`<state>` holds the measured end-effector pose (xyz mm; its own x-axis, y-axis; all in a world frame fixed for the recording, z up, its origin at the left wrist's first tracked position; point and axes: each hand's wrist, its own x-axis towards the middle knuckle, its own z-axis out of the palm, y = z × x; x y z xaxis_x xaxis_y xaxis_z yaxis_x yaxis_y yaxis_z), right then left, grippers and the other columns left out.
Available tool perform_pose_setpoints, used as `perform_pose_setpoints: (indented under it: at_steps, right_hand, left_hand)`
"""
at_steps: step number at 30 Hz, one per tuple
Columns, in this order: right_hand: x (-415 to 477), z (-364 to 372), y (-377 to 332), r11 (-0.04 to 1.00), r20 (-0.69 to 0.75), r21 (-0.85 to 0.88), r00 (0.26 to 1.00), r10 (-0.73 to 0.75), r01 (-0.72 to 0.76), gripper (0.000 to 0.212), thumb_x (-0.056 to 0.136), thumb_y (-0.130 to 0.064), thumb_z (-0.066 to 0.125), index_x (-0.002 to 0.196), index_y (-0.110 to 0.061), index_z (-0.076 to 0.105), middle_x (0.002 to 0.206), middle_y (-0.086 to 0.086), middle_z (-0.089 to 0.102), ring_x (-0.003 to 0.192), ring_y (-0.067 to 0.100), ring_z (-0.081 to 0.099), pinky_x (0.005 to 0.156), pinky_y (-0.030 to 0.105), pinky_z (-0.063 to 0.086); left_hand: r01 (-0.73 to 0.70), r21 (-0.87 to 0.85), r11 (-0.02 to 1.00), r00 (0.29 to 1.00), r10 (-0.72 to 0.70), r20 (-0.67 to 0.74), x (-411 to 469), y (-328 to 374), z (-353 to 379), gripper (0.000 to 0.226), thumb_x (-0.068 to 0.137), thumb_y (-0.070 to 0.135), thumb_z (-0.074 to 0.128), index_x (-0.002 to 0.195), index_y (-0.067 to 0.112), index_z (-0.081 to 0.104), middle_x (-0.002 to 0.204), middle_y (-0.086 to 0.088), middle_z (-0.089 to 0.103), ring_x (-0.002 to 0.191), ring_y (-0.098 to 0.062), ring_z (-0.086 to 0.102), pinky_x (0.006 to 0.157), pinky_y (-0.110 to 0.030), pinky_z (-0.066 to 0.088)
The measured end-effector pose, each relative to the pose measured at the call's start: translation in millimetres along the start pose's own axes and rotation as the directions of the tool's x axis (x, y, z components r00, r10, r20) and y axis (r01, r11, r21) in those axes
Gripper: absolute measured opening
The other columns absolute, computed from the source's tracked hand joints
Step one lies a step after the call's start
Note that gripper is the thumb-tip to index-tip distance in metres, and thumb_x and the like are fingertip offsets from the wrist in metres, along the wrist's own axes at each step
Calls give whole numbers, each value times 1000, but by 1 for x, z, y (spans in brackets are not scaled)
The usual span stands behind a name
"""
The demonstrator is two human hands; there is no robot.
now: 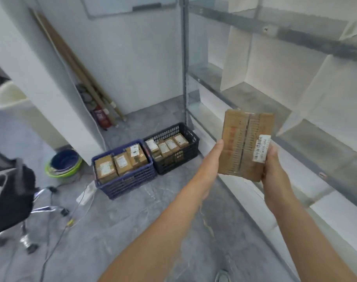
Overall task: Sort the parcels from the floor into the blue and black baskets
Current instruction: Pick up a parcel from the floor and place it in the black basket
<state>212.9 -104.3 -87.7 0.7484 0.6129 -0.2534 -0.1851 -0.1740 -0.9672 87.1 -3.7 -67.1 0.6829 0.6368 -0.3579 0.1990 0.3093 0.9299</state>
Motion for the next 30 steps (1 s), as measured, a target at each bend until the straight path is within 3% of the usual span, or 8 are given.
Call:
perform_pose_setpoints:
  at_steps: [4, 9, 12, 17, 20, 24, 27, 30]
  right_hand:
    - [45, 23, -1, 998, 140, -44, 988, 58, -53, 59, 99, -81, 27, 130, -51, 67, 138, -11, 68, 134, 15, 58, 122, 51, 35]
    - [85, 53, 0, 997, 289, -55, 954, 74, -61, 54, 108, -64, 28, 136, -37, 66, 137, -9, 68, 132, 10, 60, 119, 38, 39]
    - [111, 72, 7, 988, 333, -130, 935, 121, -81, 62, 103, -73, 29, 142, -37, 63, 140, -8, 67, 133, 14, 58, 122, 44, 35]
    - [162, 112, 17, 967, 363, -213, 907, 213, -142, 68, 101, -77, 28, 148, -37, 57, 146, -4, 60, 137, 20, 53, 125, 49, 31]
    - [201, 144, 23, 954, 382, -255, 889, 252, -160, 76, 92, -88, 30, 147, -42, 55, 150, -4, 59, 140, 22, 52, 124, 55, 31]
    - [262, 191, 36, 940, 361, -285, 888, 285, -186, 65, 93, -85, 32, 140, -47, 57, 149, -3, 59, 141, 23, 51, 124, 57, 32]
    - [303, 227, 41, 916, 336, -327, 877, 343, -233, 72, 94, -83, 33, 146, -40, 56, 148, 0, 61, 138, 25, 53, 122, 57, 33]
    - [337, 257, 44, 886, 301, -363, 864, 404, -288, 66, 101, -77, 31, 145, -37, 57, 141, 0, 63, 133, 24, 56, 121, 55, 36]
  left_hand:
    - [2, -76, 997, 988, -13, -154, 18, 3, -12, 53, 105, 66, 28, 143, 42, 57, 148, 13, 56, 140, -12, 48, 125, -47, 28]
    - [-1, -146, 989, 949, -46, -313, 37, -3, -28, 52, 105, 66, 30, 143, 43, 56, 145, 12, 59, 138, -15, 50, 124, -49, 29]
    - [14, -177, 984, 927, -79, -368, 54, -7, -42, 55, 104, 68, 30, 147, 42, 53, 148, 10, 57, 140, -16, 49, 124, -50, 29]
    - [43, -237, 971, 908, -137, -396, 102, -13, -77, 56, 105, 67, 28, 150, 42, 49, 151, 10, 54, 143, -17, 46, 124, -49, 28]
    - [69, -250, 966, 896, -170, -410, 143, -15, -104, 53, 104, 67, 27, 144, 43, 53, 141, 12, 60, 136, -15, 50, 121, -49, 31]
    - [101, -293, 951, 882, -222, -415, 204, -18, -147, 52, 104, 67, 27, 144, 43, 51, 131, 17, 61, 130, -12, 51, 120, -48, 33]
    - [160, -339, 927, 865, -297, -404, 247, -17, -181, 48, 106, 64, 27, 140, 41, 51, 113, 24, 59, 118, -8, 53, 116, -45, 34]
    - [186, -340, 922, 853, -323, -410, 284, -13, -210, 43, 107, 62, 27, 135, 40, 51, 108, 24, 57, 104, 1, 53, 107, -39, 37]
